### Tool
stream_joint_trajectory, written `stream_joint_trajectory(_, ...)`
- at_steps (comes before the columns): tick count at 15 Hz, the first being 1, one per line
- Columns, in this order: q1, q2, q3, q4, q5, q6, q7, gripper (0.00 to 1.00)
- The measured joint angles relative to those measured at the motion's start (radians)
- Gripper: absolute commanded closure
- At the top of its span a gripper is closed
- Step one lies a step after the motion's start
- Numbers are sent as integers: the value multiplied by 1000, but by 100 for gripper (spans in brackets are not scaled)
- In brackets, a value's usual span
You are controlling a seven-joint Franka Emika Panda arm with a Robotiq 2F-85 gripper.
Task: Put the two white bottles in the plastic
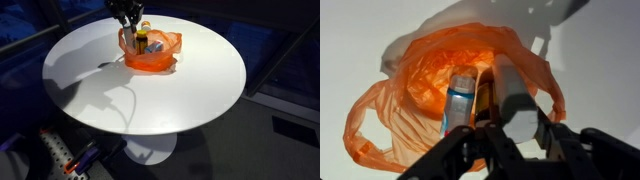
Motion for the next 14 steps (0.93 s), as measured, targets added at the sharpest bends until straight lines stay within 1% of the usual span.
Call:
stream_joint_trajectory(3, -2, 19, -7, -7, 14, 9, -25, 88)
stream_joint_trajectory(8, -5, 54, -10, -7, 14, 19, -29, 88)
stream_joint_trajectory(9, -6, 57, -10, -7, 14, 21, -29, 56)
stream_joint_trajectory(10, -5, 58, -10, -7, 14, 22, -29, 39)
stream_joint_trajectory(14, -5, 57, -10, -7, 14, 22, -30, 10)
